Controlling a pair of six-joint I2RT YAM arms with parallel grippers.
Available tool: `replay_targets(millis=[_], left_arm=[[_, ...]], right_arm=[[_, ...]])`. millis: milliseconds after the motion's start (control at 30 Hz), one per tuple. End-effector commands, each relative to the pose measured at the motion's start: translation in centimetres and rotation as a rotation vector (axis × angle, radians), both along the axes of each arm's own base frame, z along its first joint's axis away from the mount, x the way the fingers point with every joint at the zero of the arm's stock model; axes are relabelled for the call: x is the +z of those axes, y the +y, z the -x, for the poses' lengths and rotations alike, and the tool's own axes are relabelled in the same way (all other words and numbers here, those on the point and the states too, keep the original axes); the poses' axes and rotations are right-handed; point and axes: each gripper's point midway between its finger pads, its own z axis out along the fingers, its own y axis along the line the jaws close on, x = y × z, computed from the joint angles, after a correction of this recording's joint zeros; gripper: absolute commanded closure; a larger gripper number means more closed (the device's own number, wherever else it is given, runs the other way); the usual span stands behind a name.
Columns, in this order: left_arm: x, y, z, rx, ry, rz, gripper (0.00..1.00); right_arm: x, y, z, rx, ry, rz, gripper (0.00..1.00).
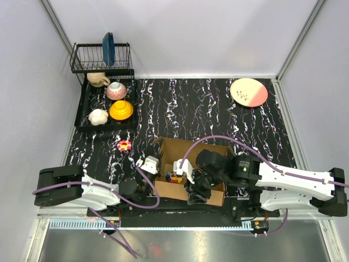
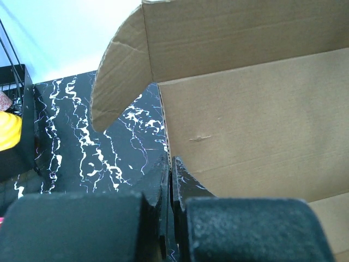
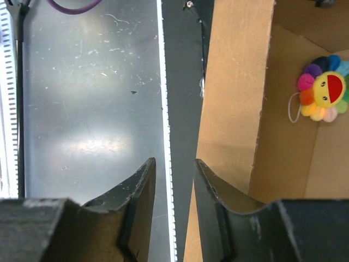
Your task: Fold the paper box
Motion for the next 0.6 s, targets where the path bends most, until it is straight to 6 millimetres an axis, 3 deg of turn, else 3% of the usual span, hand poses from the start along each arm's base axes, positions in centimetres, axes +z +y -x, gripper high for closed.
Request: replay_targets(millis=[0,233,400,567], left_arm=[[4.1,1.3,-0.1,0.036,-0.046,0.228,1.0],[4.2,1.6,0.0,0.034,-0.049,0.231,1.0],[4.2,1.5,0.0,0.03,-0.05,0.229,1.0],[4.5,1.4,0.0,0.028,-0.054,0.231,1.0]], right_arm=[[0.4,0.8,-1.4,-0.037,-0.09,-0.028,0.59],[-0.4,0.7,-2.7,-0.094,-0.144,-0.006,0.57],[2.5,0.3,-4.4,-0.158,-0.254,-0.126,0.48],[-0.4,-0.1,-4.1,-0.122,-0.25,-0.013,0.51]])
